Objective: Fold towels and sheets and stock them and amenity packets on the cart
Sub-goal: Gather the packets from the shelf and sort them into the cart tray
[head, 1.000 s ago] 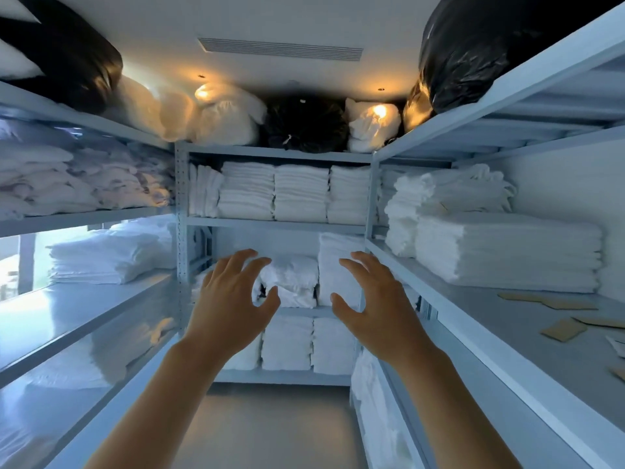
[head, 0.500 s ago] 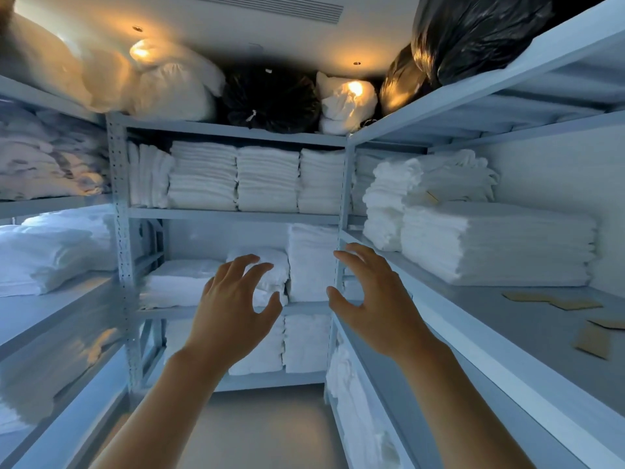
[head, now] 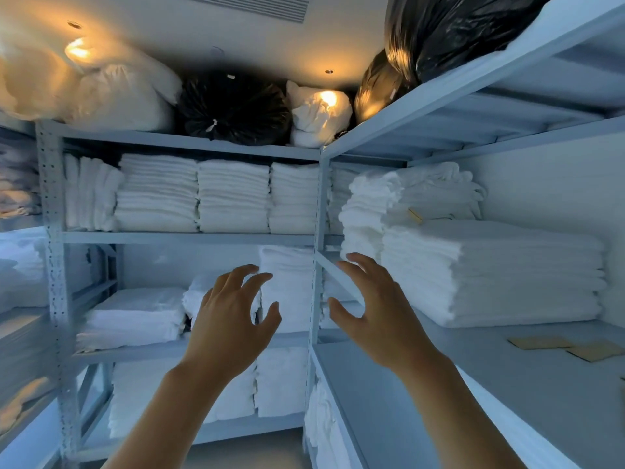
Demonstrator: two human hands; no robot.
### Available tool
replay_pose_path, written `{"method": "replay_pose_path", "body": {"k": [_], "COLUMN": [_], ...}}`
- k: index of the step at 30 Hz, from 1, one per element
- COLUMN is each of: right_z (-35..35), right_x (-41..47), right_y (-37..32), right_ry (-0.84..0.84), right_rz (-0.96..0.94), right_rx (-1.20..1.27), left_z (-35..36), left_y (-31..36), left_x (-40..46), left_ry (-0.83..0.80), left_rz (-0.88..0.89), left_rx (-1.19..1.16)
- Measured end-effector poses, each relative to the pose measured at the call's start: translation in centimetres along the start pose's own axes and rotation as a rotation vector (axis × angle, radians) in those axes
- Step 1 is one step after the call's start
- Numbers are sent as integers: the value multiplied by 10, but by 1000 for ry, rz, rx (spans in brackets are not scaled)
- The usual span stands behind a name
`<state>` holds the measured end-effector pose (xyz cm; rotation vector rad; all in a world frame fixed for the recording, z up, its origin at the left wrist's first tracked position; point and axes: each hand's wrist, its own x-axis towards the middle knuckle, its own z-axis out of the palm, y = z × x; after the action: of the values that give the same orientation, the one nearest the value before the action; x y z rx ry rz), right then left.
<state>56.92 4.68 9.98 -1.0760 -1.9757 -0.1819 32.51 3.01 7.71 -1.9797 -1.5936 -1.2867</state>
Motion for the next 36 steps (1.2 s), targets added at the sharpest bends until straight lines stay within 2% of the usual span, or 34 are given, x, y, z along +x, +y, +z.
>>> {"method": "replay_pose_path", "body": {"k": [10, 20, 27, 36], "right_z": [8, -34, -75, -134], "right_x": [28, 60, 40, -40], "right_y": [115, 197, 215, 192], "right_ry": [22, 151, 238, 281], "right_rz": [91, 288, 477, 798], "right_rx": [-91, -415, -650, -906], "left_z": [122, 238, 300, 334], "left_y": [29, 98, 158, 270], "left_x": [73, 168, 208, 174], "left_ry": [-48, -100, -151, -317], "left_rz": [99, 347, 518, 770], "left_rx": [-100, -436, -672, -1004]}}
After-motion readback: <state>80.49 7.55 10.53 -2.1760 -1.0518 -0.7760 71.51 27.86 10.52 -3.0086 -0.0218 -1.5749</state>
